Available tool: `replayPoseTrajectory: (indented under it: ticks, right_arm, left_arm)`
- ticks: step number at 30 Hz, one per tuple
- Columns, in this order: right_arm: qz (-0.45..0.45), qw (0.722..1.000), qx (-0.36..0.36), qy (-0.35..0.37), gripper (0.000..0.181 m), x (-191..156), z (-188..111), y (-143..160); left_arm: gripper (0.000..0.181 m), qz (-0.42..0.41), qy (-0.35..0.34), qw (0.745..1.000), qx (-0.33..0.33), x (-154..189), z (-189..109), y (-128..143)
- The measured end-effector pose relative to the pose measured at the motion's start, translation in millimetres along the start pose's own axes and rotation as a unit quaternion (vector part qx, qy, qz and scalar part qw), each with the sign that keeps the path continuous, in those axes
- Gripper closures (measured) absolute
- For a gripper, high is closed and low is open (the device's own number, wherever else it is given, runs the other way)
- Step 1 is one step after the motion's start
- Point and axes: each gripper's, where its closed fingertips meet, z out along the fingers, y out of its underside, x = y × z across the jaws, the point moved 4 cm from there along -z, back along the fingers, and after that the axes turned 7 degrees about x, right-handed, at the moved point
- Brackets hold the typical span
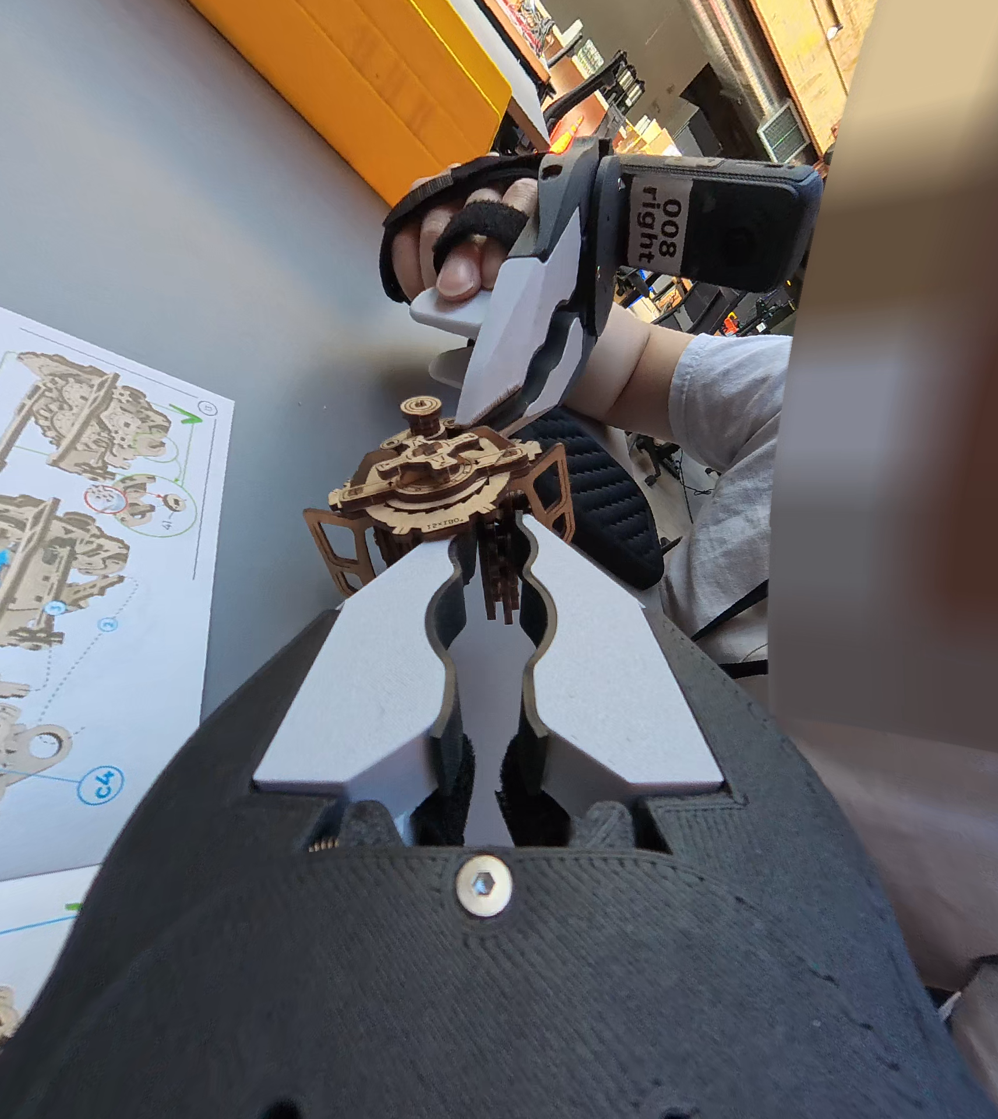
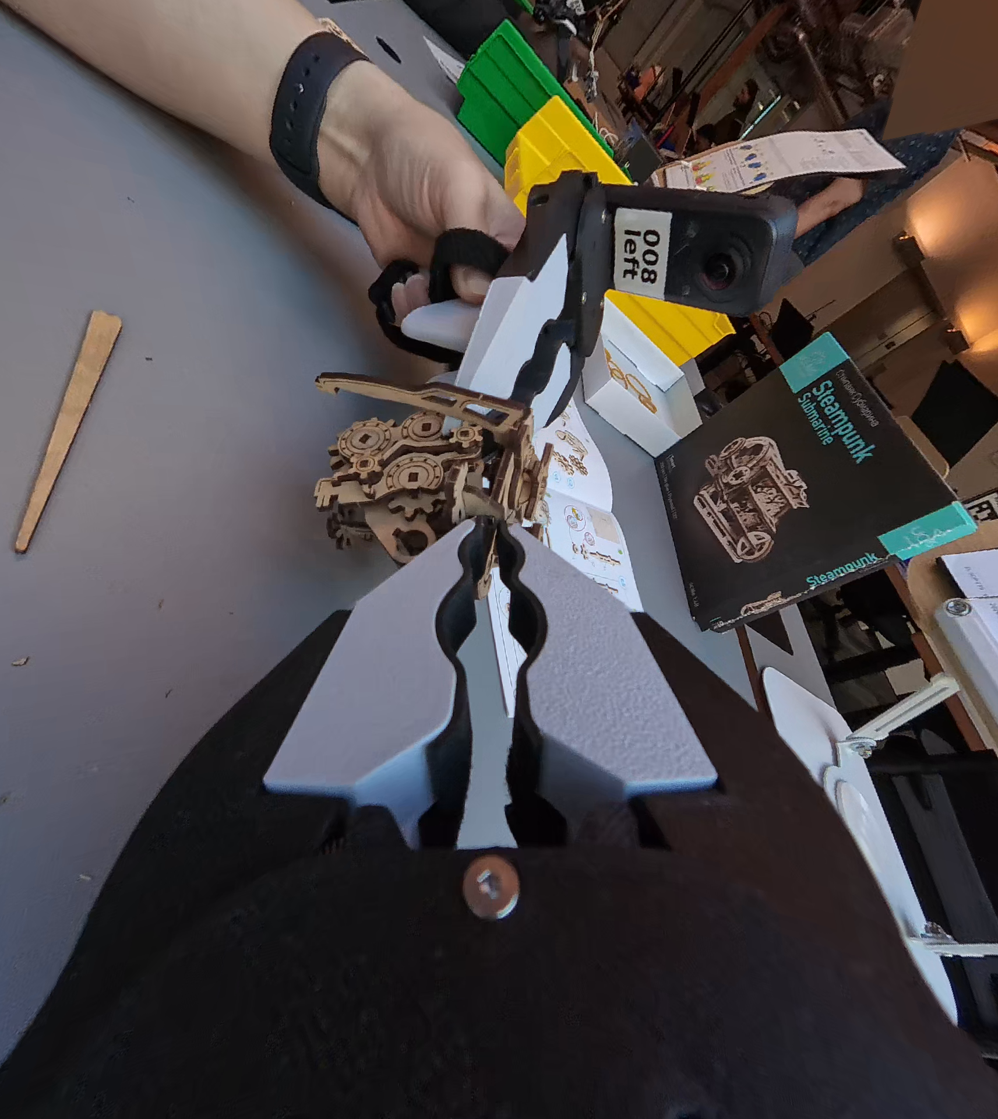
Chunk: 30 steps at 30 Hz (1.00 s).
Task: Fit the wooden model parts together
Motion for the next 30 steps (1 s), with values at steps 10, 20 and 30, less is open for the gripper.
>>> replayPoseTrajectory:
  ticks: [10, 20, 30]
  right_arm:
    - [0.008, 0.999, -0.031, -0.016, 0.181, -7, 6, 7]
    - [0.009, 0.998, -0.060, -0.020, 0.181, -12, 11, 9]
    - [0.065, 0.998, 0.012, -0.008, 0.181, 4, 0, 7]
  left_arm:
    - [0.172, -0.010, -0.030, 0.999, -0.032, -6, 0, 7]
    - [0.173, -0.021, -0.046, 0.998, -0.045, -7, 1, 10]
    - [0.171, -0.007, -0.031, 0.999, -0.012, -3, -6, 1]
